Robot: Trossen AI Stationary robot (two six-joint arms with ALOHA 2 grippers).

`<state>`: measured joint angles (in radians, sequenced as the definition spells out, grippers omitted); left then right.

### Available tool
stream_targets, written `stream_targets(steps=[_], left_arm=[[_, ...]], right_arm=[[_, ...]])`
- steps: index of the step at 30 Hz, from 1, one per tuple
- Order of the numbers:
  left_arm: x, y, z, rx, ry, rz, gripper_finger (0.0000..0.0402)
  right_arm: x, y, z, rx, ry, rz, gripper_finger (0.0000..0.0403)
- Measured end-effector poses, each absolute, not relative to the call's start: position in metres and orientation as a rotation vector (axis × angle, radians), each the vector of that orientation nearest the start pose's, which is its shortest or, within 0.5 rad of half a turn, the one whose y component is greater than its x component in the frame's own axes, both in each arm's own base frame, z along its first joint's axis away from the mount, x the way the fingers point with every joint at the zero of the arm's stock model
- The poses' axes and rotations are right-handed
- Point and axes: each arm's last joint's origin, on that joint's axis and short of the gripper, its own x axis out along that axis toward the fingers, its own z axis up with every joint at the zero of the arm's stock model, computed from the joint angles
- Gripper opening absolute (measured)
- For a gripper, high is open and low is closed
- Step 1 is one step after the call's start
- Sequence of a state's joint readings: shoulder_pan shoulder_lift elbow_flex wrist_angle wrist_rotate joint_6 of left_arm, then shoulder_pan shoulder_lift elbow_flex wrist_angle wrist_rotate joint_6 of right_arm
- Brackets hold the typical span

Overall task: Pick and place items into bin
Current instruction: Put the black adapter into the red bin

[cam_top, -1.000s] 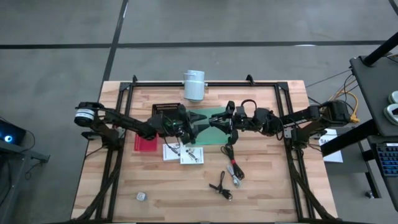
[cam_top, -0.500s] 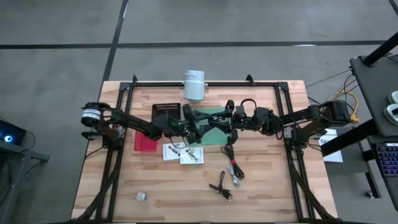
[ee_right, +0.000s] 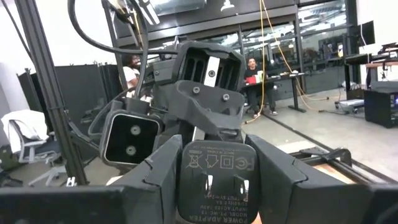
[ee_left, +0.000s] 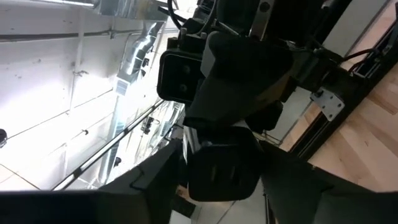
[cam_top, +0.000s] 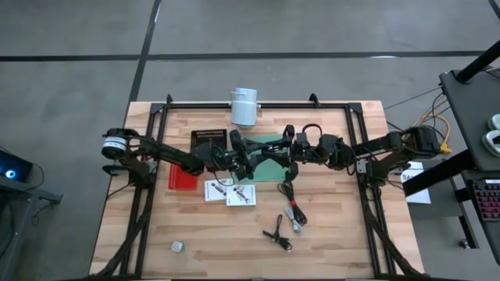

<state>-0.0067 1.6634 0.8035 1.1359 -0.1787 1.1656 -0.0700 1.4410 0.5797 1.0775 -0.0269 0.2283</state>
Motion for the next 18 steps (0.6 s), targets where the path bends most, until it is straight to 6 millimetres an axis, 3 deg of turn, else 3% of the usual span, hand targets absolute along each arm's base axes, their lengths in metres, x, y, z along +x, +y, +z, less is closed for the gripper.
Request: stream_targets(steps=[4,18], left_arm=[[0.3430,0.0030,0.2476,1.135,-0.143,0.320,0.0138],[0.3392,0.0055,0.2526,1.125,-0.082,0.436,0.0136]], right_arm=[[0.2845,-0.0194,0.2399,0.219,-0.225,-0.022,0.0141],[0.2821,-0.0195,0.2416,0.212,-0.204,-0.023,0.0198]])
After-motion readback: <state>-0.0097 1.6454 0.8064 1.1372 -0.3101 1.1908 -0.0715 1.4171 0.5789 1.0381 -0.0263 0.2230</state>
